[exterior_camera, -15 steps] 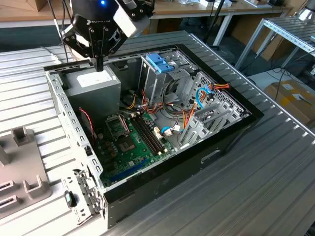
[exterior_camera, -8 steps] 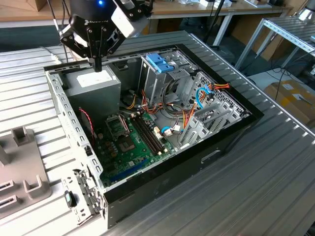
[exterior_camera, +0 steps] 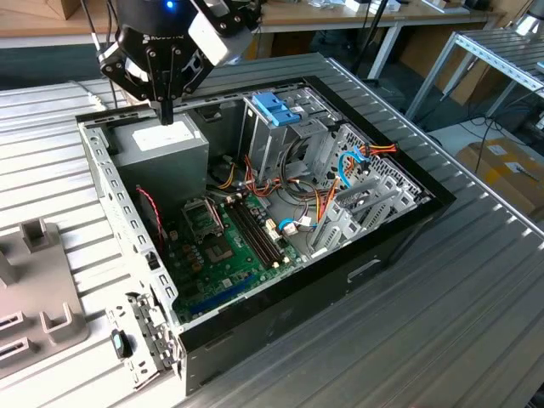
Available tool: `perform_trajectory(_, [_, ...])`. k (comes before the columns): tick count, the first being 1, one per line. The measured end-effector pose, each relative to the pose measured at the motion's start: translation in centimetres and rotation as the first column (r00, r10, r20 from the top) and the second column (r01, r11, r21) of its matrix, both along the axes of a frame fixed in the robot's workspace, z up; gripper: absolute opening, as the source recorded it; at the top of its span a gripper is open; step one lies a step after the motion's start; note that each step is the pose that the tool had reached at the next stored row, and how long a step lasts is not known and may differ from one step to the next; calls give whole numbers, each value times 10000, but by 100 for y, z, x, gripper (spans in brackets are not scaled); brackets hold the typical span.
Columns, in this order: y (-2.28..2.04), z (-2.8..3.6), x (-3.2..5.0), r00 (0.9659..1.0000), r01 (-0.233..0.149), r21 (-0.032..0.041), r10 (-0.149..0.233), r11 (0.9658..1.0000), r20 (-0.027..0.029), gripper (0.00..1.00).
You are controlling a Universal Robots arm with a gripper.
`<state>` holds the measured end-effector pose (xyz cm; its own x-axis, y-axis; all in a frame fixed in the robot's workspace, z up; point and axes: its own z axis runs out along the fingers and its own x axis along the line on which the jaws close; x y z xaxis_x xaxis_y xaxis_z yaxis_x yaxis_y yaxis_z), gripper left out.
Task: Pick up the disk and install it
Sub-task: 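Reach for the disk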
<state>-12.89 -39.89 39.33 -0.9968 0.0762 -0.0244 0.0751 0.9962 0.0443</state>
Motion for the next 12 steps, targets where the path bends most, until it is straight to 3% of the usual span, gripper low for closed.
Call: perform_trajectory(12, [0,0,-63,10000,0,1,0,10000,0,11])
